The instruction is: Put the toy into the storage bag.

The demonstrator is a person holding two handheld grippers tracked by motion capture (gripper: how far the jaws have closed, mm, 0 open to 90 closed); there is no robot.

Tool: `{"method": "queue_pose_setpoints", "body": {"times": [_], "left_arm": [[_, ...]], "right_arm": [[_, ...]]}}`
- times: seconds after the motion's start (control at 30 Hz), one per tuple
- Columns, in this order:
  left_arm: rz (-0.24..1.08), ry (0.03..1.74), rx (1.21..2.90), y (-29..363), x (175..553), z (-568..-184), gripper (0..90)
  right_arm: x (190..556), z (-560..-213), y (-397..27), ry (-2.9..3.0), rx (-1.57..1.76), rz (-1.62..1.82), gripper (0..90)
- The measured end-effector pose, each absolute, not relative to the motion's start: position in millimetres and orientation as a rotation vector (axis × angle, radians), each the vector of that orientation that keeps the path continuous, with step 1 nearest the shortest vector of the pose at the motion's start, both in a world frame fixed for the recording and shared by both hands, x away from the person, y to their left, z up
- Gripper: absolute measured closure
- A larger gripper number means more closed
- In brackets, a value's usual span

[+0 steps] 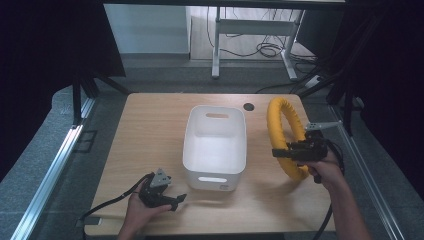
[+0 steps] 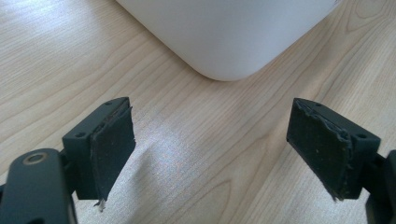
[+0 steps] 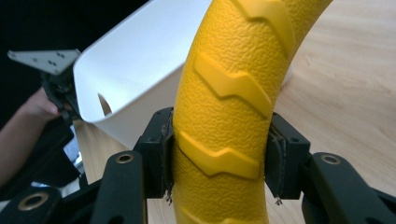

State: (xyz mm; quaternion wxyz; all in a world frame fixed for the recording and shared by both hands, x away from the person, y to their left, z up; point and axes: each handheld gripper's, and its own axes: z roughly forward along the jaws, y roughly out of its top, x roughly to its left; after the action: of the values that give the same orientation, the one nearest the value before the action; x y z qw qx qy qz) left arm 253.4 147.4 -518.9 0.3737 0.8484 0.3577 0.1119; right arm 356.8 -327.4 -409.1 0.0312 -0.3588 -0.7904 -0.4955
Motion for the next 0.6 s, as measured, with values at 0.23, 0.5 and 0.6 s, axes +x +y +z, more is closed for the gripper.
{"method": "queue_pose_setpoints", "body": {"times": [0.23, 0.5, 0.6], "left_arm": [[0.285, 0.917, 2.172, 147, 253, -519, 15.3], [0.289, 0.913, 2.174, 148, 253, -518, 15.3], [0.287, 0.913, 2.179, 148, 253, -518, 15.3]], "right_arm": [[356, -399, -331, -2.380, -1.084, -1.648, 50.5], [351, -389, -326, -2.324, -1.025, -1.761, 50.2], [349, -387, -324, -2.309, -1.011, -1.810, 50.2]]}}
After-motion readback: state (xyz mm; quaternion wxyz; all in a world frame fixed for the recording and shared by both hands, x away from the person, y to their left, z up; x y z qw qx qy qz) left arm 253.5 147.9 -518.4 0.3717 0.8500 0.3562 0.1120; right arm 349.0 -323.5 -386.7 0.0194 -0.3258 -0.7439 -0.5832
